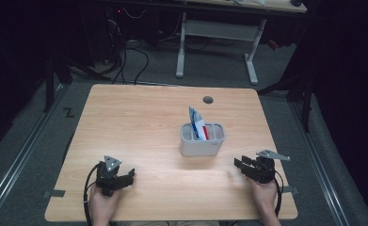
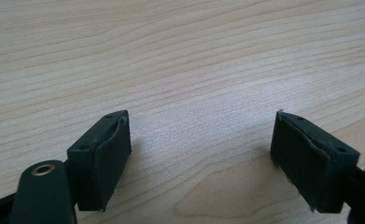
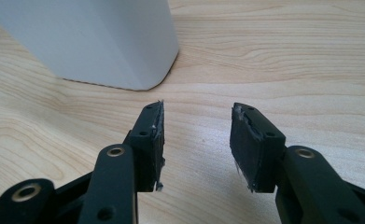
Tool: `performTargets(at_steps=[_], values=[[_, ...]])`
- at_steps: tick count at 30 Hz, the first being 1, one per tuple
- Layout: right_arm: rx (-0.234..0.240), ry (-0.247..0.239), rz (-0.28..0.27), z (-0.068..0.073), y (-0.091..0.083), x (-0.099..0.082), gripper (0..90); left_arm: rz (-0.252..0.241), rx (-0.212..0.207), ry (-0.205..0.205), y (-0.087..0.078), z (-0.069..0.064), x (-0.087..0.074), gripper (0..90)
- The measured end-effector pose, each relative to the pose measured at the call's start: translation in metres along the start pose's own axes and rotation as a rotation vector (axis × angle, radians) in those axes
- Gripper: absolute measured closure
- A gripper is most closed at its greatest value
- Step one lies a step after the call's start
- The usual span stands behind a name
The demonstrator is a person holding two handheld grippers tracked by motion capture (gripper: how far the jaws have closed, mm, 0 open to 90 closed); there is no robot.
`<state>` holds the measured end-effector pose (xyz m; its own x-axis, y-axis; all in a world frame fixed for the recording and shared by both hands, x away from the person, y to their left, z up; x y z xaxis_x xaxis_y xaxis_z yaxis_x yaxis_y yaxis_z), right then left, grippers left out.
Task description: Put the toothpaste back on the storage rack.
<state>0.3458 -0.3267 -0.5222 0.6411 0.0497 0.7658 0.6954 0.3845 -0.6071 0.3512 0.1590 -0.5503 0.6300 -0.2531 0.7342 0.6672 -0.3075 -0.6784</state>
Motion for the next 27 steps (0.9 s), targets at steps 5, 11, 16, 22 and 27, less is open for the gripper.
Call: performTargets(at_steps=[5,11,16,22,27], values=[[-0.018,-0.02,0.016,0.001,0.004,-0.001,54.5,0.0,0.0,0.0,0.0,0.0,0.0,20.7],[-0.037,-0.039,0.027,0.002,0.009,-0.002,54.0,0.0,0.0,-0.001,0.0,0.0,0.0,20.7],[-0.053,-0.06,0.041,0.004,0.013,-0.003,53.4,0.0,0.0,-0.002,0.0,0.0,0.0,20.7],[-0.076,-0.083,0.06,0.005,0.019,-0.005,52.3,-0.001,-0.001,-0.002,0.0,0.0,0.0,20.7],[-0.094,-0.105,0.064,0.006,0.023,-0.006,51.3,-0.001,-0.001,-0.002,0.0,0.0,0.0,20.7]])
Point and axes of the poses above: each handheld gripper's, and its own axes: y roughly forward along the jaws, x roughly out of its top, z roughly to its left, the point moved 2 cm from there along y, roughly forward along the jaws, and after that the axes turned 1 degree about -x, right-handed, at the moved point
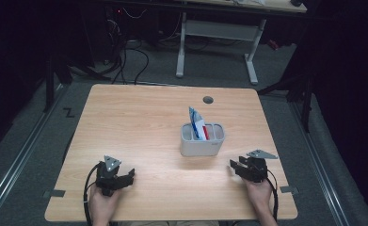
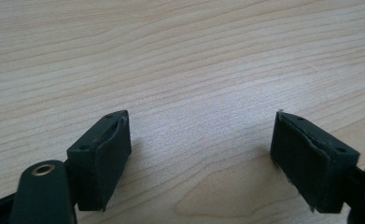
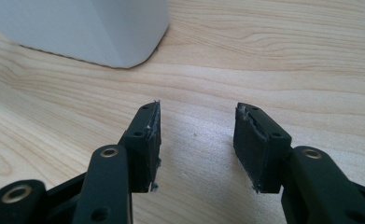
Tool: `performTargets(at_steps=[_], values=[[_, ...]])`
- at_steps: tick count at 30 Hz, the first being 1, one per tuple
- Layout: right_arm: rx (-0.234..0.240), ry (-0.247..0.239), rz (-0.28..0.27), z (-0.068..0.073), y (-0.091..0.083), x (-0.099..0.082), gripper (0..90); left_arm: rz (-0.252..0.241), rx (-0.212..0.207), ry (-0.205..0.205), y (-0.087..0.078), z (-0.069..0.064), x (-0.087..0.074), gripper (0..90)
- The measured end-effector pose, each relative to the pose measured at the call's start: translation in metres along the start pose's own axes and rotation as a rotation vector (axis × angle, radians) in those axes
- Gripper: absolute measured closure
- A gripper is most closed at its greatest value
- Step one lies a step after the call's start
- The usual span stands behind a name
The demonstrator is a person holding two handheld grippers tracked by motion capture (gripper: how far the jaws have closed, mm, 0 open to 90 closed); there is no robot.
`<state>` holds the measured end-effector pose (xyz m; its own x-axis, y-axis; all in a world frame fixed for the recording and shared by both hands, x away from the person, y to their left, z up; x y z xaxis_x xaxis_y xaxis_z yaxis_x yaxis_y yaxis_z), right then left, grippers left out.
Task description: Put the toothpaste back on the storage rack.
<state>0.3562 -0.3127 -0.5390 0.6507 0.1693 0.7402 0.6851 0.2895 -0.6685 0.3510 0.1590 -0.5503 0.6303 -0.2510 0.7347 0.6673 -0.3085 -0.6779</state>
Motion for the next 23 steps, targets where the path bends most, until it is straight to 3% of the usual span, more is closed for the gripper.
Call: performTargets(at_steps=[8,13,23], values=[[-0.023,-0.03,0.012,0.0014,0.0041,-0.0012,49.9,0.0,0.0,0.0,0.0,0.0,0.0,20.7],[-0.06,-0.086,0.012,0.0039,0.0071,-0.0007,45.6,-0.002,0.0,-0.002,-0.0001,0.0,-0.0002,20.8],[-0.056,-0.089,0.019,0.0045,0.0097,0.0011,39.5,-0.002,0.002,-0.001,-0.0002,-0.0001,-0.0003,20.8]])
Point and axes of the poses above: each handheld gripper's, and its own axes: y roughly forward along the jaws, x roughly out of its top, z roughly to its left, the point moved 2 cm from there along y, roughly forward along the jaws, and after that the axes turned 1 degree about -x, right-handed, at the moved point
